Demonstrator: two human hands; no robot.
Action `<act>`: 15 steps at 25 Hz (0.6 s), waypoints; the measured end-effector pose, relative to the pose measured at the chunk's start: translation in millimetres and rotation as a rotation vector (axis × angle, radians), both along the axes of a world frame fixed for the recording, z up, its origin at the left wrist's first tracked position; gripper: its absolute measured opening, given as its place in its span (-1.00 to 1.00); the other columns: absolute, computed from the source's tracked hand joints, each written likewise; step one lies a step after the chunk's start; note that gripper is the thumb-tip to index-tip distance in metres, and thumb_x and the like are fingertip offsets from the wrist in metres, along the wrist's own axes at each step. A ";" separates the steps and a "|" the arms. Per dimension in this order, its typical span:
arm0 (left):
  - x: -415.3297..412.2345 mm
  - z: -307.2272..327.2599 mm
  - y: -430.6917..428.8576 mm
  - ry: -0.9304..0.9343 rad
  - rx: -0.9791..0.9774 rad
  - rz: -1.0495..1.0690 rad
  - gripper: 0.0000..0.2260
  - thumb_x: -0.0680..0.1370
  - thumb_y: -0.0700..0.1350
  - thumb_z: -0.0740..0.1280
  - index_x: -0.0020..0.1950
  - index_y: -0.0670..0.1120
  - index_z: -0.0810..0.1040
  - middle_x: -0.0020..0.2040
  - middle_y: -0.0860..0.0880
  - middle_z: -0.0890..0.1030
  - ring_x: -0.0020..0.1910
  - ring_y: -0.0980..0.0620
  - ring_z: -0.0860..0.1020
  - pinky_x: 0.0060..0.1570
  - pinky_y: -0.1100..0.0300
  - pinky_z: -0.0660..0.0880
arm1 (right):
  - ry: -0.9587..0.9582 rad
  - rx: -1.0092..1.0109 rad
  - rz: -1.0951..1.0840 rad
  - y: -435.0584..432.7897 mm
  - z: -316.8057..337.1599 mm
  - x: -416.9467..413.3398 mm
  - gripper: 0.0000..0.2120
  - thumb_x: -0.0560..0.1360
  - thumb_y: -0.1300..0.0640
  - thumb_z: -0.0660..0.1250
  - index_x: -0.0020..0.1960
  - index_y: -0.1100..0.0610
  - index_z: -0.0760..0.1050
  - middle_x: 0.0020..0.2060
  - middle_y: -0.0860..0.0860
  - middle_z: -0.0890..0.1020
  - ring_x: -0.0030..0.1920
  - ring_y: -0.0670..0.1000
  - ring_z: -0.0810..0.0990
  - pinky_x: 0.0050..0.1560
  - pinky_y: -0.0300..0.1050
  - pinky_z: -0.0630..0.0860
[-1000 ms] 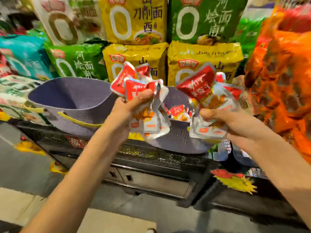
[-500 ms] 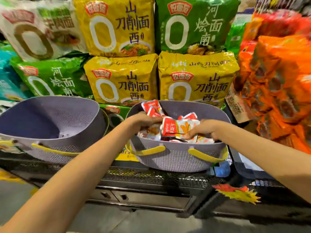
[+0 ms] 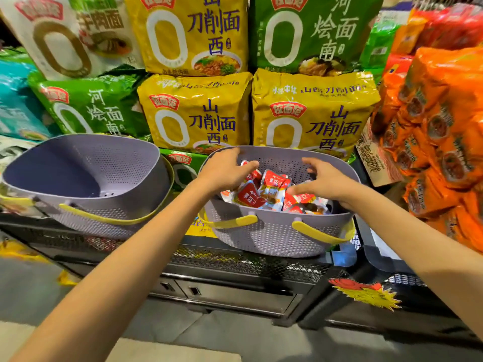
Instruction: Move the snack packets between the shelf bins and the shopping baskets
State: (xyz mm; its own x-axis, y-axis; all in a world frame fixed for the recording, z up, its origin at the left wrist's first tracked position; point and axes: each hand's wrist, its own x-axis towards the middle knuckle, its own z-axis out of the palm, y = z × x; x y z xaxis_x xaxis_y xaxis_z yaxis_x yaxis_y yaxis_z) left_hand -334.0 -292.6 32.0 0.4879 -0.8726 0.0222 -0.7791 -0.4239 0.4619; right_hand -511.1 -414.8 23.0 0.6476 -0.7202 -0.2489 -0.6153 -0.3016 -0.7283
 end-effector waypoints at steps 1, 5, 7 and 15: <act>-3.9 2.6 6.9 -0.019 -0.030 -0.028 -0.50 0.57 0.13 0.22 0.39 -0.17 0.39 0.36 -0.14 0.46 0.32 -0.12 0.42 0.21 0.09 0.36 | -0.049 -0.040 -0.001 3.2 2.4 -2.7 -0.16 0.36 0.00 0.50 0.50 0.09 0.15 0.45 0.06 0.29 0.43 0.06 0.29 0.38 0.04 0.31; -20.9 4.4 42.7 -0.048 -0.243 -0.061 -0.52 0.56 0.08 0.28 0.42 -0.10 0.37 0.38 -0.05 0.45 0.36 0.00 0.39 0.25 0.22 0.28 | -0.231 -0.374 -0.003 28.1 7.8 -14.0 -0.46 0.51 0.02 0.34 0.43 0.10 0.28 0.35 0.04 0.43 0.33 0.06 0.41 0.26 -0.04 0.36; -31.5 2.6 66.3 -0.039 -0.400 -0.047 -0.54 0.54 0.09 0.28 0.39 -0.09 0.42 0.33 -0.02 0.50 0.28 0.12 0.43 0.17 0.44 0.26 | -0.344 -0.528 -0.014 48.1 8.3 -20.3 -0.53 0.53 0.07 0.32 0.40 0.12 0.32 0.28 0.07 0.48 0.27 0.06 0.45 0.19 -0.11 0.35; -48.4 -66.2 180.5 0.137 -0.510 -0.078 -0.64 0.53 0.04 0.26 0.29 -0.04 0.51 0.18 0.14 0.54 0.20 0.17 0.49 0.19 0.37 0.34 | -0.474 -0.640 0.038 187.5 -34.3 -33.2 -0.58 0.51 0.11 0.27 0.35 0.11 0.38 0.24 0.04 0.49 0.22 -0.03 0.45 0.20 -0.16 0.40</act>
State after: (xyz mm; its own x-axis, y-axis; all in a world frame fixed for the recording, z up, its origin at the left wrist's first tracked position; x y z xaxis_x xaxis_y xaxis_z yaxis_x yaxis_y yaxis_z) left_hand -382.5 -112.2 -34.2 0.4498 -0.8014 0.3943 -0.7178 -0.0616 0.6935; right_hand -544.3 -227.3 -11.3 0.6078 -0.6058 0.5133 -0.2646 -0.7641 -0.5884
